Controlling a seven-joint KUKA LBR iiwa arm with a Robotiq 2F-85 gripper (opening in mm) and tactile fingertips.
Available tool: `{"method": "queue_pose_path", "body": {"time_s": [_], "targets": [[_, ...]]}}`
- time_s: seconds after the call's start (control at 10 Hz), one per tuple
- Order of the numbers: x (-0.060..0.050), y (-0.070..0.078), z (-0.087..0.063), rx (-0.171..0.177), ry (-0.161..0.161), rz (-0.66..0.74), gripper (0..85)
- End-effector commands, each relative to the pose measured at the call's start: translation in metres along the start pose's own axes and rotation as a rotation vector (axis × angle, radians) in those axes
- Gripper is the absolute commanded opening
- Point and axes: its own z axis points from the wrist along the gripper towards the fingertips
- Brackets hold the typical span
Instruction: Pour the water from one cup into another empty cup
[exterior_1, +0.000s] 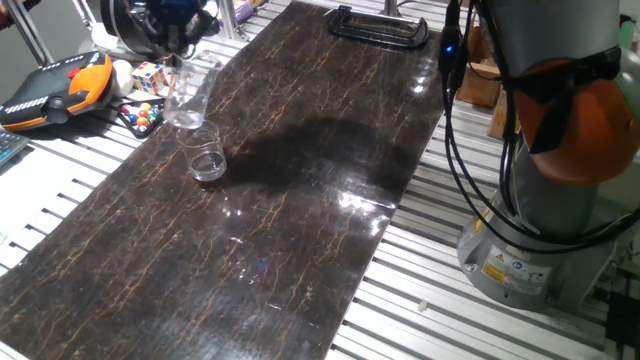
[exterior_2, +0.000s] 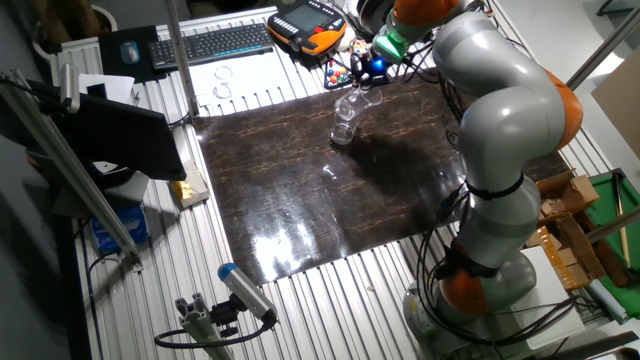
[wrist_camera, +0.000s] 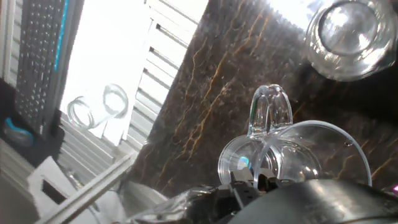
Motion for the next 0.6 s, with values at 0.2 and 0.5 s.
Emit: {"method": "queue_pose_path", "body": {"time_s": [0.2,0.5], "targets": [[-0.0056,-0.0087,0.0035,0.060,-0.007,-0.049,0.7],[-0.0056,-0.0087,0.0035,0.097,0.002,-0.087,0.7]]}}
